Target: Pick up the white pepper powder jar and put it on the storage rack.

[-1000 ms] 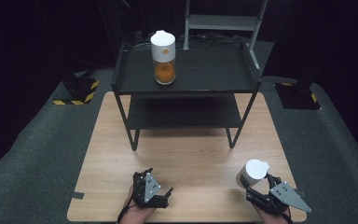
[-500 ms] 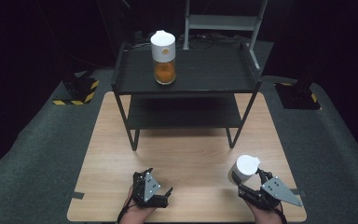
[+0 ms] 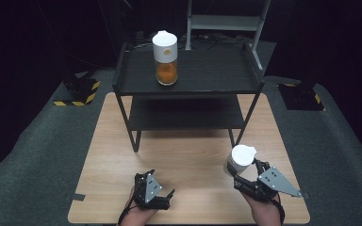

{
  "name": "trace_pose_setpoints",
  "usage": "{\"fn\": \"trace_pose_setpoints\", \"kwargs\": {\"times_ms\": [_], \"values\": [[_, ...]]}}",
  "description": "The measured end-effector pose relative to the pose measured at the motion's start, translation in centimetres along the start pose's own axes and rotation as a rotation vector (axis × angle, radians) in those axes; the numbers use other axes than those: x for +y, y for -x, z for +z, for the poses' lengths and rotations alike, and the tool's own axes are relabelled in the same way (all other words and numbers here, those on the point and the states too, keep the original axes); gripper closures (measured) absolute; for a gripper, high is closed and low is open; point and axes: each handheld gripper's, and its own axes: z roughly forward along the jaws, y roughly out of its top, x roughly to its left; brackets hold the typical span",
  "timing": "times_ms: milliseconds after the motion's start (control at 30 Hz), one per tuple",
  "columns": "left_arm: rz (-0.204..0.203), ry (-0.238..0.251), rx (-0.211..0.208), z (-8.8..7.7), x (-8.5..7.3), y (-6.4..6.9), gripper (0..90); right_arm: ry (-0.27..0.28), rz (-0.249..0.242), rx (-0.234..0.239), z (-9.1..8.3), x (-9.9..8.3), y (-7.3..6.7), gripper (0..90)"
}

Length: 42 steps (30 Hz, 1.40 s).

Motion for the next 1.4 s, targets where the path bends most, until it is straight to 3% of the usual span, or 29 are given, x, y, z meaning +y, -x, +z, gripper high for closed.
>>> {"fn": "trace_pose_setpoints", "kwargs": {"times_ms": [667,1400], "values": [[-0.006,0.01,-0.006,-0.1,-0.2,-0.2,0.6,0.08,-0.03,0.018,2.4,5.8,0.0,30.4],[-0.027,0.021,-0.018,-0.2,-0.4,-0.6,0.6,0.149,-0.048,0.013,4.0,10.8,0.8,30.4]]}}
